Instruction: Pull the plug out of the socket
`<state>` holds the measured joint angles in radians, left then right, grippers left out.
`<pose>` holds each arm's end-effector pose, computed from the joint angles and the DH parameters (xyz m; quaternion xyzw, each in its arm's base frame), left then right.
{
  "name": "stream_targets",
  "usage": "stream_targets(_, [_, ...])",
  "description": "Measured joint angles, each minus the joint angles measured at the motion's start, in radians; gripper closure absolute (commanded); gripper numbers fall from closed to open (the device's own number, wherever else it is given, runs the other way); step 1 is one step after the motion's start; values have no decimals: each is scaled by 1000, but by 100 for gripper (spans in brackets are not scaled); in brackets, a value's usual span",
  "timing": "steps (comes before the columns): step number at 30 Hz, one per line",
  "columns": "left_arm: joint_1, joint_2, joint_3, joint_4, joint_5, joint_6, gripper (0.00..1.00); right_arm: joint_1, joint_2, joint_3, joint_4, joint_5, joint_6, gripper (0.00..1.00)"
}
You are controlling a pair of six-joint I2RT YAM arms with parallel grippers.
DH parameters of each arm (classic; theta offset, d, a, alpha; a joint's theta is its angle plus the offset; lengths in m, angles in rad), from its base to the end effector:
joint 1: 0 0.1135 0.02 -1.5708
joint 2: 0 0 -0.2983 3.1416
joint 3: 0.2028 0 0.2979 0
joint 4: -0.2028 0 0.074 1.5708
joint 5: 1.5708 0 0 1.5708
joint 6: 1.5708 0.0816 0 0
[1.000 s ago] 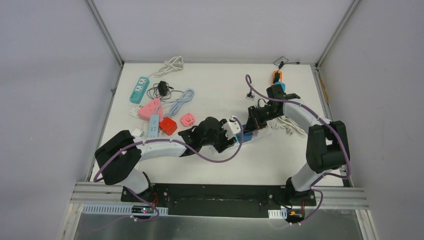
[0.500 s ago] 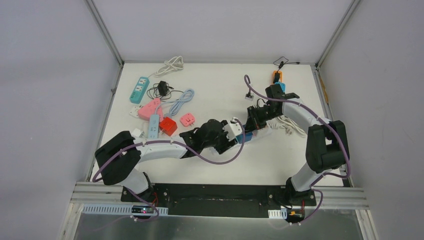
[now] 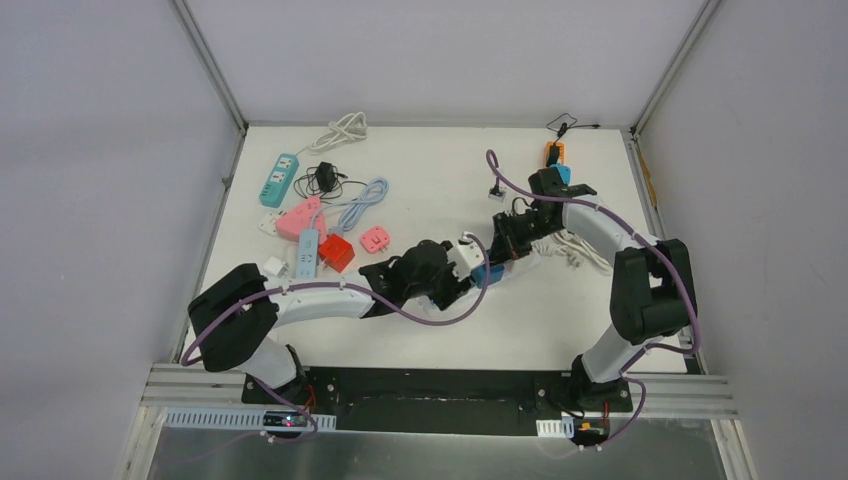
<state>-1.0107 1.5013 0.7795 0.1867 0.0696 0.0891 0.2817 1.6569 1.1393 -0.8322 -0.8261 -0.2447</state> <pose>0.2033 -0.3348 0.1841 0.4685 0.7313 -0.2471 0.4297 0.3265 0.1569 0.1923 -0.2796 0.8675 0.4008 0.0936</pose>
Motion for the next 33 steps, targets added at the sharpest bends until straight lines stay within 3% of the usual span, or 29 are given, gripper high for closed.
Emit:
stream_targets(5, [-69, 2, 53, -95, -136, 48, 100, 4, 2, 3, -7, 2, 0, 91])
stream_targets(12, [4, -37, 36, -84, -30, -36, 100, 5, 3, 3, -5, 3, 0, 91])
stream_targets(21, [-37, -120, 35, -74, -143, -13, 100, 9, 3, 6, -3, 7, 0, 89])
stream_targets(27, [8, -197, 29, -68, -145, -188, 100, 10, 3, 8, -6, 2, -2, 82])
stream_targets(33, [166, -300, -5, -109, -56, -407, 100, 14, 7, 31, -40, -10, -40, 74])
